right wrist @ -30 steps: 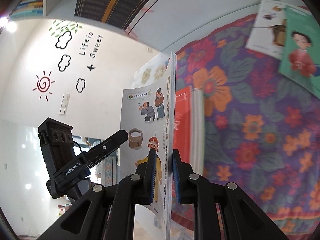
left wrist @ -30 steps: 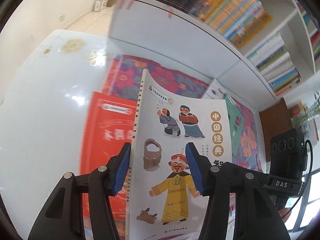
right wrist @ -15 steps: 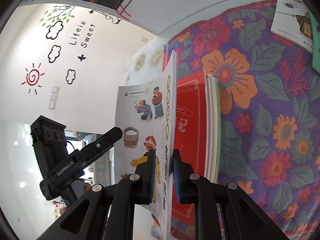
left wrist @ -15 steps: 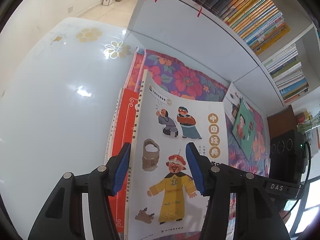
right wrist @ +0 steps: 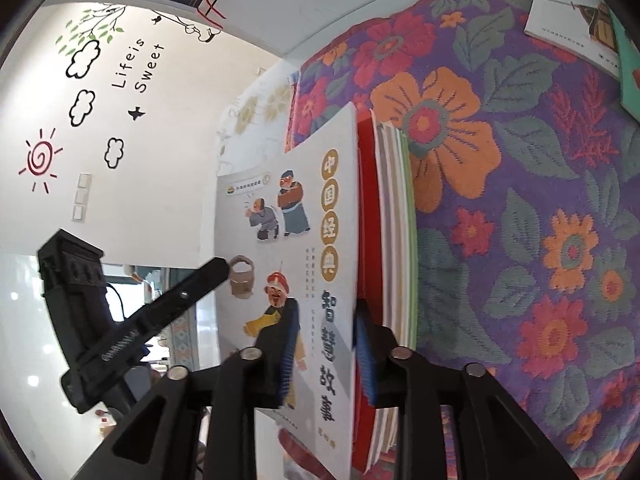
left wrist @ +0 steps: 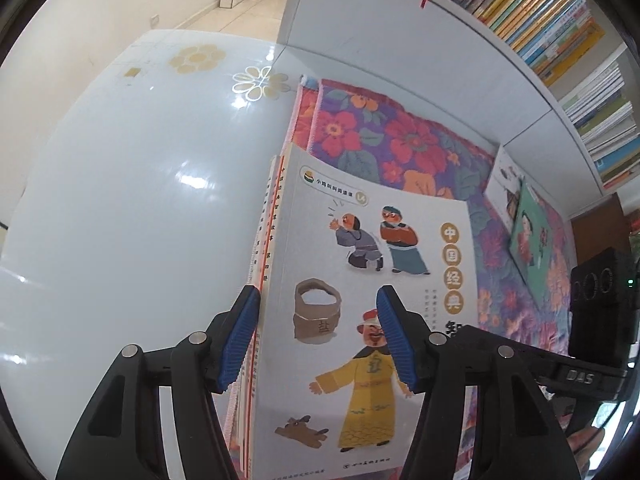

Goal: Organize books
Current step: 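Stand the white book against the red book with the left tool while the right tool steadies it, then open the left tool and move it back to the book pile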

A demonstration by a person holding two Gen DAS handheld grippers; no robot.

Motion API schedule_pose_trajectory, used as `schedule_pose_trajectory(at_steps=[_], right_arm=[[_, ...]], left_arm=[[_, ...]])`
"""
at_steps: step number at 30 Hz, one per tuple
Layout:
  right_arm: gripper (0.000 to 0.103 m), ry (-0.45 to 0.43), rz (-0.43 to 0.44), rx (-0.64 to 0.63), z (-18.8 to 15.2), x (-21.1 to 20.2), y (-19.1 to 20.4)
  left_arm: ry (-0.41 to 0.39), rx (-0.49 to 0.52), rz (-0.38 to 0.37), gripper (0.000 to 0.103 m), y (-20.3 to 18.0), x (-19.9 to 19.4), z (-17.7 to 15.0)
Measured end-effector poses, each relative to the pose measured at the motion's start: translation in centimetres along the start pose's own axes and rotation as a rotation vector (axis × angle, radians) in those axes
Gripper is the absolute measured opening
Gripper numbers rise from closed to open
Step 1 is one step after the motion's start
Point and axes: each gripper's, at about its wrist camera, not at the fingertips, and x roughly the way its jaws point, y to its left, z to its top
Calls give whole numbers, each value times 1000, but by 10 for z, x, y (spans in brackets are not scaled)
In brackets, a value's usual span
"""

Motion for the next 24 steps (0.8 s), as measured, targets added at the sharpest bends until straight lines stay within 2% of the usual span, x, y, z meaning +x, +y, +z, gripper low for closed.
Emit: schedule_pose_trajectory(at_steps=[6,9,15,19,20,24], right_arm=[[35,1,-22,0,0,-2,4],[38,-38,-54,-7,0,-16,3],[40,-99,-120,-69,-3,-35,2],[40,-160,-223,-146,-15,-51,-2],[40,-173,-249,-142,-18,-57,-8],[42,-242,-261,-53,-24,-90,-50]], left_arm=[[-32,-25,38,59,8,0,1],[-27,-51,57,59,16,2,3],[-85,-85,78,59,17,-17,-7],[-148,-19,70,64,-14,-36,-12],[-159,4,72,65,-24,-39,-13],[-168,113,50,74,-75,-32,-8]])
